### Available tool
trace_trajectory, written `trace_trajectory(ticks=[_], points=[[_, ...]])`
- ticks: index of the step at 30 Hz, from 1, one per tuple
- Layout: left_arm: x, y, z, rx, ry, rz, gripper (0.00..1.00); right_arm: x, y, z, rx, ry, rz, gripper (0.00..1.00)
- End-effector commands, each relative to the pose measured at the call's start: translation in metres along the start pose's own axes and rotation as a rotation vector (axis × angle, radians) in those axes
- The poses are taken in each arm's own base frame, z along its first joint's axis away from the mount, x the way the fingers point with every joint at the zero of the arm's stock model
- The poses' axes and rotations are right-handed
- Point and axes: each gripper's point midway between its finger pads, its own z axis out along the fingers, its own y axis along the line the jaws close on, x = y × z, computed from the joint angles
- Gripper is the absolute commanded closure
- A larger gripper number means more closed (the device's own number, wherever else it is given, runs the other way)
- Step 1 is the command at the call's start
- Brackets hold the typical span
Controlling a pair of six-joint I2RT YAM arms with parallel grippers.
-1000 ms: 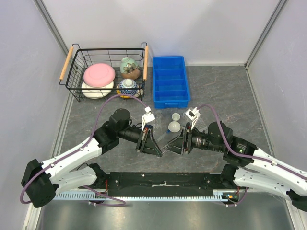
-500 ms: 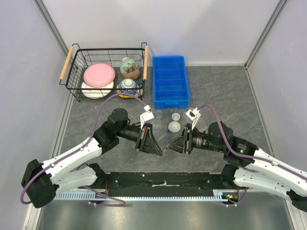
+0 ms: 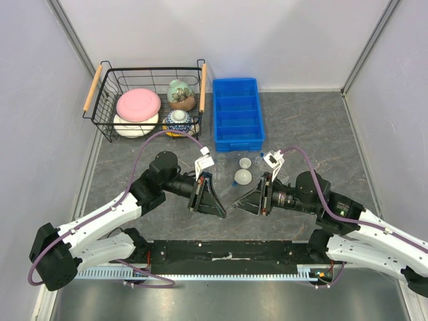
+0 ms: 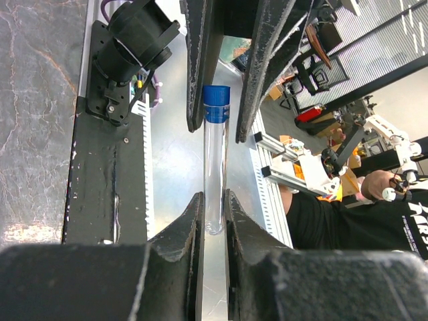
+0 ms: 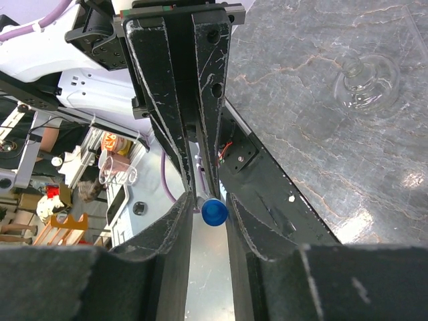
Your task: Organize the chemistry lab equipment
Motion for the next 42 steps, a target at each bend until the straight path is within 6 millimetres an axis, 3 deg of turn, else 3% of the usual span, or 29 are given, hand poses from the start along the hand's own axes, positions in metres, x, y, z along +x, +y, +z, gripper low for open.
trace_trajectory(ticks=[1, 5, 6, 11, 13, 16, 19, 26, 30, 38, 42], points=[[-0.002, -0.01, -0.003, 0.037, -0.003, 0.022, 0.98, -0.016, 0.018, -0.006, -0.038, -0.049, -0.012, 0.7], [-0.002, -0.01, -0.004, 0.037, -0.002, 0.018, 0.98, -0.017, 0.017, -0.005, -0.034, -0.049, -0.012, 0.91], [-0.002, -0.01, -0.003, 0.037, -0.002, 0.016, 0.98, -0.017, 0.018, -0.005, -0.037, -0.048, -0.014, 1.0], [-0.005, -0.008, -0.003, 0.024, -0.005, -0.002, 0.96, -0.018, 0.015, -0.003, -0.019, -0.054, -0.018, 1.0], [-0.007, -0.003, -0.002, -0.009, -0.011, -0.006, 0.82, -0.022, 0.012, -0.004, 0.003, -0.071, -0.029, 1.0], [-0.013, 0.009, -0.003, -0.097, -0.021, 0.007, 0.35, -0.023, 0.003, -0.007, 0.06, -0.068, -0.044, 1.0], [-0.015, 0.017, -0.006, -0.166, -0.02, 0.007, 0.13, -0.03, -0.007, -0.012, 0.141, -0.087, -0.062, 1.0], [-0.024, 0.044, -0.014, -0.35, -0.05, 0.016, 0.05, -0.05, -0.024, -0.027, 0.305, -0.121, -0.137, 1.0], [-0.03, 0.064, -0.025, -0.499, -0.081, 0.01, 0.05, -0.064, -0.059, -0.046, 0.544, -0.163, -0.167, 1.0], [-0.033, 0.075, -0.036, -0.596, -0.098, 0.016, 0.04, -0.069, -0.122, -0.074, 0.915, -0.211, -0.224, 1.0], [-0.029, 0.077, -0.038, -0.612, -0.098, 0.017, 0.04, -0.078, -0.144, -0.091, 1.062, -0.289, -0.269, 1.0]])
